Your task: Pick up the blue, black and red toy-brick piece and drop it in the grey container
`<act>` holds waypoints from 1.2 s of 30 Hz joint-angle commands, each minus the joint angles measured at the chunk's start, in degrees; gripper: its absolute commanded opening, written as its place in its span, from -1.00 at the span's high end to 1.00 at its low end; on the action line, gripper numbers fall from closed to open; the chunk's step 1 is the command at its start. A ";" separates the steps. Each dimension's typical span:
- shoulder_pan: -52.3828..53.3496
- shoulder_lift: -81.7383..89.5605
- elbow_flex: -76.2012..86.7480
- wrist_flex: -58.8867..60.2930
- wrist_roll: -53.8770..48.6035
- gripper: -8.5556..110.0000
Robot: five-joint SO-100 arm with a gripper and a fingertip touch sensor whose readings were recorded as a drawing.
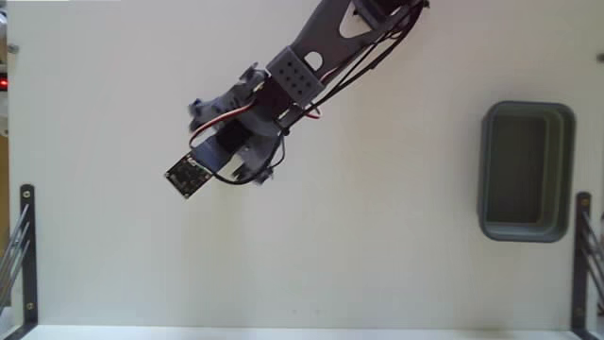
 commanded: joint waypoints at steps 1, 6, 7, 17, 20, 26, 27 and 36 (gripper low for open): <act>1.25 1.70 1.27 -2.65 0.18 -1.00; 1.25 1.23 3.25 -5.10 0.18 -1.00; 1.25 1.21 3.30 -5.17 0.18 -1.00; 1.25 1.21 3.30 -5.17 0.18 -1.00; 1.25 1.21 3.30 -5.17 0.18 -1.00; 1.25 1.21 3.29 -5.15 0.18 -1.00; 1.25 1.21 3.29 -5.15 0.18 -1.00; 1.25 1.19 3.37 -5.26 0.18 -1.00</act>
